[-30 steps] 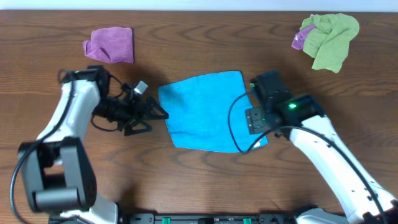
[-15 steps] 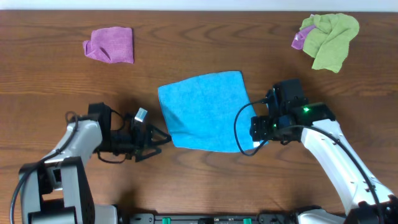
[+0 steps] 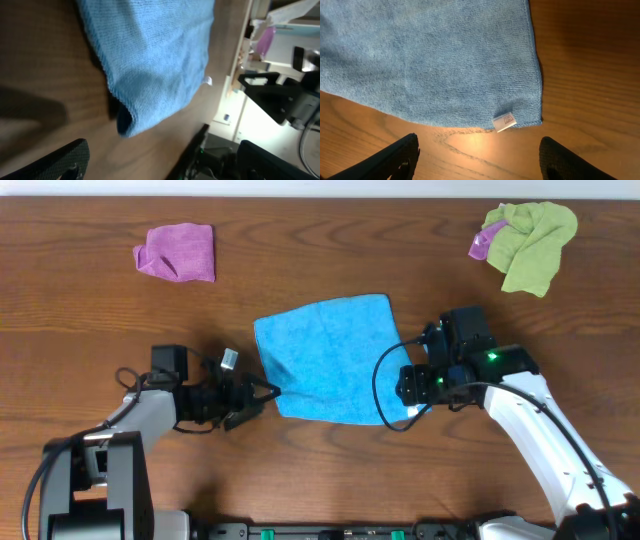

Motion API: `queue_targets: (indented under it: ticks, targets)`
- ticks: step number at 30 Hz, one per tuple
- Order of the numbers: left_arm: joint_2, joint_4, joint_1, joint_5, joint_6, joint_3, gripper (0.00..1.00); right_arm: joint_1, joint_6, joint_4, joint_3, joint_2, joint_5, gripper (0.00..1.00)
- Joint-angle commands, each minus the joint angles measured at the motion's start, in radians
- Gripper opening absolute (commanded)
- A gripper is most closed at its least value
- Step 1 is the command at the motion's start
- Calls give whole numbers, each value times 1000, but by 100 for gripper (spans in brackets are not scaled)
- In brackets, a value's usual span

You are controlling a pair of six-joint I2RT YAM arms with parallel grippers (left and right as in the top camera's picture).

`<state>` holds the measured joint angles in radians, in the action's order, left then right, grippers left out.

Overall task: Fold the cloth
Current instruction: 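Grasp the near left corner of the blue cloth with the left gripper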

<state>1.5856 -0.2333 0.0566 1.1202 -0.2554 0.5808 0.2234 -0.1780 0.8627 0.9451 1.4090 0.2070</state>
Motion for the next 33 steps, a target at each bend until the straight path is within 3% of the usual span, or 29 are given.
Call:
queue_targets:
  ticks: [1,8,22,33]
  targets:
    - [-6,71,-56,-71,-179,-10,95,-8,11,-7,-2,-29,11,77]
    - [-5,214,-184,-196,-352,-10,95,-8,11,-11,-2,-69,11,77]
    - [-4,340,-358,-336,-550,-10,95,-8,11,-15,-2,-89,10,76]
    - [-4,346,-383,-198,-584,-10,95,-8,11,-15,-2,-89,7,76]
